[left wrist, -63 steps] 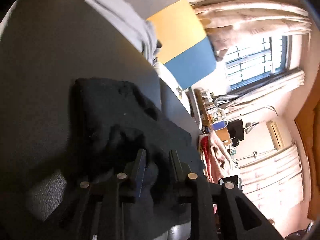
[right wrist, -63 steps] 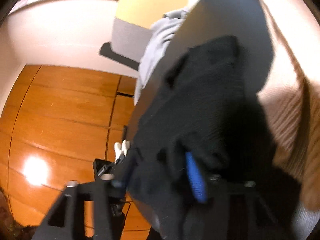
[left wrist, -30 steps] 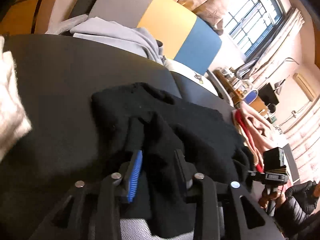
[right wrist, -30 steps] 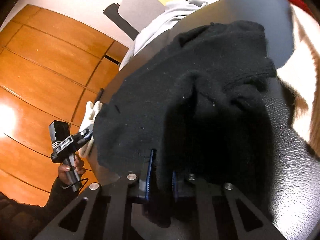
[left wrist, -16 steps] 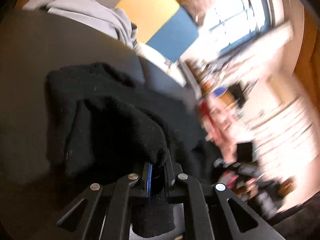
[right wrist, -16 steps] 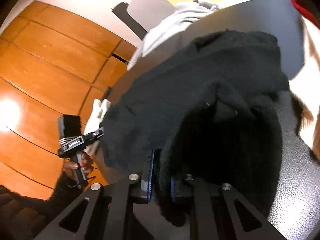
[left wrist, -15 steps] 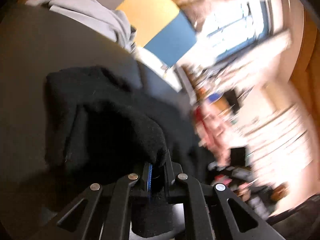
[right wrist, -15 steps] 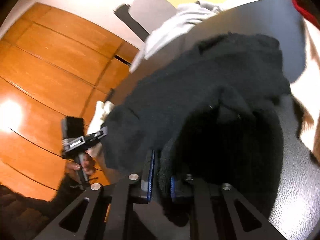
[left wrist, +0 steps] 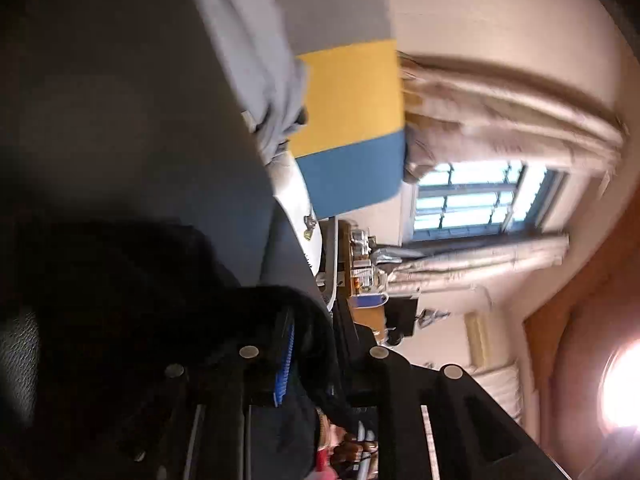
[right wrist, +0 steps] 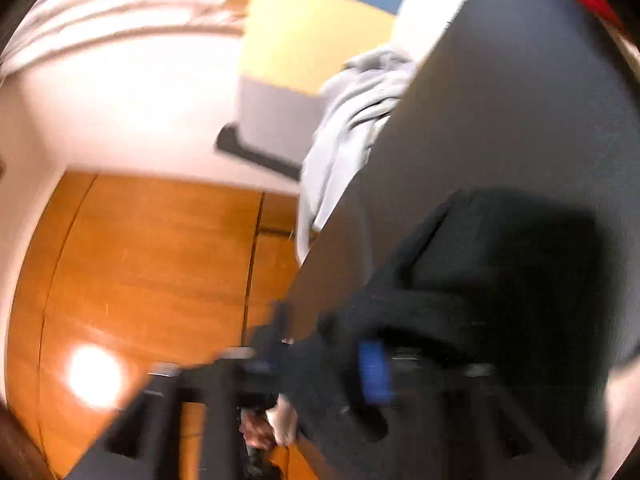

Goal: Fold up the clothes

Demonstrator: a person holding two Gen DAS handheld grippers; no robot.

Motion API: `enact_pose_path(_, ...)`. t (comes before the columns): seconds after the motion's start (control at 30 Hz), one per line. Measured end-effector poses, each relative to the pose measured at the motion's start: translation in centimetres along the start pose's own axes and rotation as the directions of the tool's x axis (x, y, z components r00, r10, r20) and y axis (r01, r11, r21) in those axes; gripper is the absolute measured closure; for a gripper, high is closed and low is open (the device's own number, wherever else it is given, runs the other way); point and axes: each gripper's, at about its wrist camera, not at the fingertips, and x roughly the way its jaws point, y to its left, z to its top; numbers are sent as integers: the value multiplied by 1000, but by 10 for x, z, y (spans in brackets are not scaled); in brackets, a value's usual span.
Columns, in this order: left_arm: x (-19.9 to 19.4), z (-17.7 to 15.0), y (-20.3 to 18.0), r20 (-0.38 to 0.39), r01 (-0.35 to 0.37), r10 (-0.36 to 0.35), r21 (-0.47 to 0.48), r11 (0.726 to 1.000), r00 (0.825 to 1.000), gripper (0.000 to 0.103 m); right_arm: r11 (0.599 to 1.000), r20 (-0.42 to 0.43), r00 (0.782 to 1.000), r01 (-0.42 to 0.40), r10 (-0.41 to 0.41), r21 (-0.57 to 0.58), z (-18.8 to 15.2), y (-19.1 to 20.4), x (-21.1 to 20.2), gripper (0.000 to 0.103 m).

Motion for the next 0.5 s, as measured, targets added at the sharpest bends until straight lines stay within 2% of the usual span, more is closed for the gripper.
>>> enact_pose_path(0.03, 0, 1, 0, 4, -11, 11, 8, 1000, 1000, 82, 1000, 4, 1000, 2, -2, 11, 4, -2, 1, 25)
enact_pose_path(0.17, -12, 1, -6, 33, -102, 99, 103, 989, 994, 81, 1000, -5, 1000, -25, 25, -4, 9, 2, -6, 22)
enact_pose_path(0.2, -14, -1, -9, 49, -160, 154, 146, 976, 987, 80, 999, -3, 1000, -21, 21, -30, 8, 6, -13, 21)
enact_pose_path(0.23, -14, -5, -14, 72, -234, 224, 198, 952, 972, 80, 998, -1, 1000, -18, 18, -56, 7, 10, -20, 21)
enact_pose_path(0.3, -20, -15, -15, 98, -355, 341, 298, 886, 935, 80, 993, 7, 1000, -2, 3, -115, 3, 19, -31, 21)
enact_pose_path(0.33, -20, -23, -15, 110, -403, 391, 348, 846, 914, 79, 987, 19, 999, 31, -29, -160, -2, 26, -35, 21)
enact_pose_path(0.4, -20, -33, -17, 134, -454, 442, 428, 782, 887, 76, 956, 54, 991, 129, -119, -262, -15, 35, -49, 21)
enact_pose_path(0.43, -18, -41, -20, 151, -476, 464, 476, 740, 873, 72, 925, 79, 979, 202, -186, -322, -23, 41, -52, 21)
enact_pose_path(0.47, -15, -49, -23, 174, -503, 493, 533, 681, 852, 69, 886, 101, 963, 270, -250, -376, -31, 45, -53, 21)
enact_pose_path(0.5, -10, -58, -27, 204, -530, 523, 592, 607, 827, 59, 843, 115, 944, 327, -308, -426, -38, 46, -51, 21)
